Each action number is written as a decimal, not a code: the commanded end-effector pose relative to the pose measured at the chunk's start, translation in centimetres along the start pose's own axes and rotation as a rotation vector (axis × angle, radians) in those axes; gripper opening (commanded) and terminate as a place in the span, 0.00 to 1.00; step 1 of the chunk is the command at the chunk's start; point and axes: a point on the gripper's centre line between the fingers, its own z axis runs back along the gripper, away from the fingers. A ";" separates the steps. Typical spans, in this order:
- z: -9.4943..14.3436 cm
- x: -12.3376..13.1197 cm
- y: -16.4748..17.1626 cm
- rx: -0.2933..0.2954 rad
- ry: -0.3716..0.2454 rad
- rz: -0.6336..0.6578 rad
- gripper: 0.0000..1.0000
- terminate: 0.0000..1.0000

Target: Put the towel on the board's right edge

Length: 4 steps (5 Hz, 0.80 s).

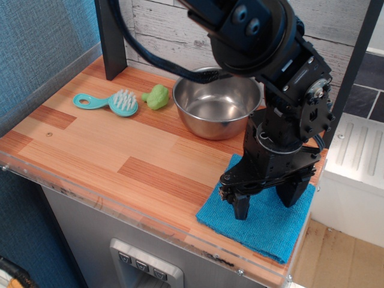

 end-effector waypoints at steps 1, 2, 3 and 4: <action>4.9 3.6 1.4 -0.075 -0.092 0.095 1.00 0.00; 7.8 4.5 1.7 -0.123 -0.123 0.123 1.00 0.00; 10.9 4.8 1.7 -0.145 -0.165 0.119 1.00 0.00; 13.0 4.7 2.2 -0.168 -0.171 0.133 1.00 0.00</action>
